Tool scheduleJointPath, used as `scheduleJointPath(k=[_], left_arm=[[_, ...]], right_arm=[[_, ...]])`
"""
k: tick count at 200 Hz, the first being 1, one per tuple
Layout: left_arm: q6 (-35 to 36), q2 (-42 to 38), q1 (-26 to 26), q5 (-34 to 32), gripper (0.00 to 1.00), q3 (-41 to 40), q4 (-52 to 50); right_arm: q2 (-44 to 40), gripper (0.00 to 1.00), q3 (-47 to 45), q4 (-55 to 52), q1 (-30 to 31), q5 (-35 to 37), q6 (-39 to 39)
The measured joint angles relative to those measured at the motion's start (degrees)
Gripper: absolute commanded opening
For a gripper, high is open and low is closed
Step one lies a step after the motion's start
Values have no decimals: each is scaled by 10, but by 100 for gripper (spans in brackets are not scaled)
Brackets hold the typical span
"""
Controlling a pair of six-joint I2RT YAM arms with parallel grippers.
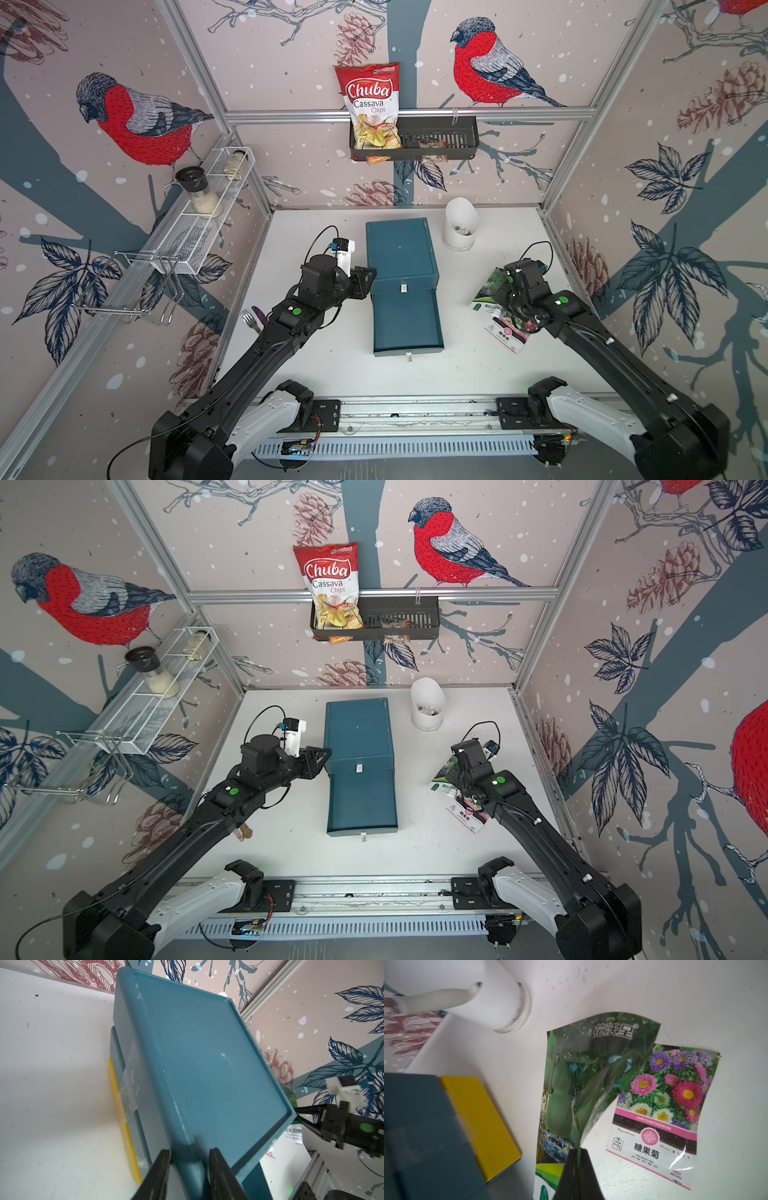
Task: Take the seed bags out of the drawer
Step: Place the seed packet at the center of the board.
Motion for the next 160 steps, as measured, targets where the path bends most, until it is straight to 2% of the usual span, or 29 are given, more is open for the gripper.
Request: scheduleJointPath(k=[16, 34, 102, 114, 131, 160], left_arm=[[4, 4, 0, 7, 36, 5, -7], [8, 7, 0, 7, 36, 10, -11], [8, 12, 0, 19, 37, 17, -20], [8, 12, 0, 21, 38, 17, -20], [8, 14, 0, 23, 39, 19, -22], [6, 23, 0, 23, 40, 30, -33]], right_arm=[[40, 0, -27, 44, -52, -37, -15], [88, 0, -42, 90, -83, -69, -29], [278, 0, -32, 224, -121, -119, -60], [292, 11, -31, 247, -129, -122, -60], [304, 34, -28, 274, -135, -128, -60], [299, 48, -26, 290, -135, -132, -62]])
